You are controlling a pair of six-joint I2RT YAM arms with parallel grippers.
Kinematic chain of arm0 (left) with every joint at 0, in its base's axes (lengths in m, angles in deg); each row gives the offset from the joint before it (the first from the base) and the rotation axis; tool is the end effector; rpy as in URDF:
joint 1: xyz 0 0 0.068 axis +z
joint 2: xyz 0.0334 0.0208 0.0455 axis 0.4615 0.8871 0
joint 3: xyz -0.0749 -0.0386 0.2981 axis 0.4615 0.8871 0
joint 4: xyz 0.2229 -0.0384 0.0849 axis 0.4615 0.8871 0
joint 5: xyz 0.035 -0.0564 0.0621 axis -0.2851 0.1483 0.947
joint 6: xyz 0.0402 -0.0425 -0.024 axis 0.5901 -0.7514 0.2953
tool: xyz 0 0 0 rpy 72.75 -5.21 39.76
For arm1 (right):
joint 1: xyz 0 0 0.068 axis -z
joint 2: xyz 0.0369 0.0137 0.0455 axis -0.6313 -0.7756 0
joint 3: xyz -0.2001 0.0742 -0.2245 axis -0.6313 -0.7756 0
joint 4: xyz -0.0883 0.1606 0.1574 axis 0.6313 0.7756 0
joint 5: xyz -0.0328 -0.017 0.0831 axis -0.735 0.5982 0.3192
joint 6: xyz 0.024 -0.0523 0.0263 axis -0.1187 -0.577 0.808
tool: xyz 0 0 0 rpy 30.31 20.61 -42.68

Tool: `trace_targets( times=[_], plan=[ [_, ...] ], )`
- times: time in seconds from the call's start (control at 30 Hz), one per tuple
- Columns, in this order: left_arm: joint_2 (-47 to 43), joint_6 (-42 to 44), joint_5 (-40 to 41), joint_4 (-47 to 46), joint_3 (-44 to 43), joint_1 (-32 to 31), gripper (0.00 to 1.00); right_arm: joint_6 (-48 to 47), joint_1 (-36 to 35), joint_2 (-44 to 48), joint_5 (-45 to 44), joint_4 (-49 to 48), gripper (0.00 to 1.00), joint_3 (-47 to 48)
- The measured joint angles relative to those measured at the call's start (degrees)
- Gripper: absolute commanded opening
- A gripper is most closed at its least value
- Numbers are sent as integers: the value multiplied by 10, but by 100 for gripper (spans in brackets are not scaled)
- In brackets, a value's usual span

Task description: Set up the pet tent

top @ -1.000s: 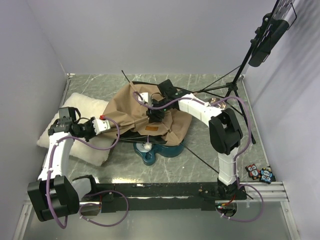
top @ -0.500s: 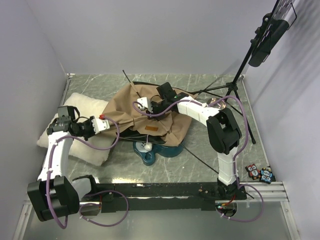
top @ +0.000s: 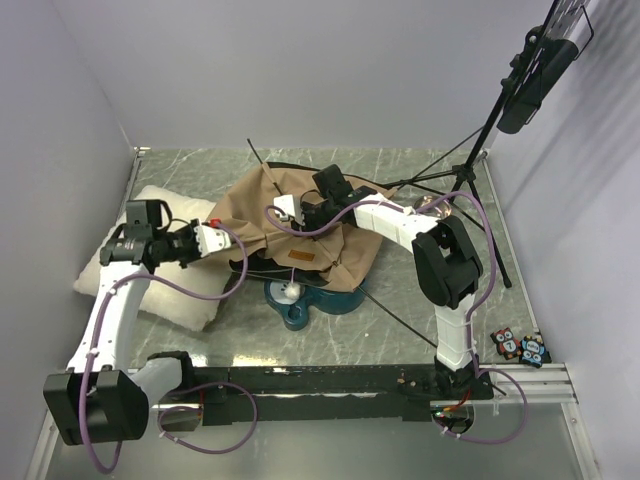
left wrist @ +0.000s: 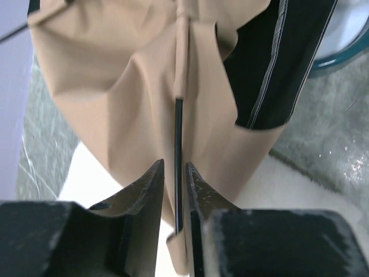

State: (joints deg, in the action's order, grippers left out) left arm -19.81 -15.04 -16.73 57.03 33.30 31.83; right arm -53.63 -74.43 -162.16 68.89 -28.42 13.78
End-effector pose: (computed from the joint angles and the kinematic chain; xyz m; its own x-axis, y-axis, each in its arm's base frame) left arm 0.1733 -0.0181 0.3224 0.0912 0.7414 -0.6649 0.8483 0.2919 0.4418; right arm 0.3463 0.2813 0.2596 0.3350 -0.5839 -0.7395 -0.9389 -0.1417 -0.3135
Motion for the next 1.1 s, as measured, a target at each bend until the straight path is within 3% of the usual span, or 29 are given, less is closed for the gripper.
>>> trace_targets(
  times=[0.67, 1.0, 1.1],
  plan=[
    [113, -38, 40, -113, 20, -87, 20, 16, -9, 0, 0, -5, 0, 0],
    [164, -60, 71, -151, 20, -111, 24, 26, -9, 0, -5, -5, 0, 0],
    [165, -66, 75, -153, 20, -113, 18, 27, -10, 0, -5, -5, 0, 0]
  ],
)
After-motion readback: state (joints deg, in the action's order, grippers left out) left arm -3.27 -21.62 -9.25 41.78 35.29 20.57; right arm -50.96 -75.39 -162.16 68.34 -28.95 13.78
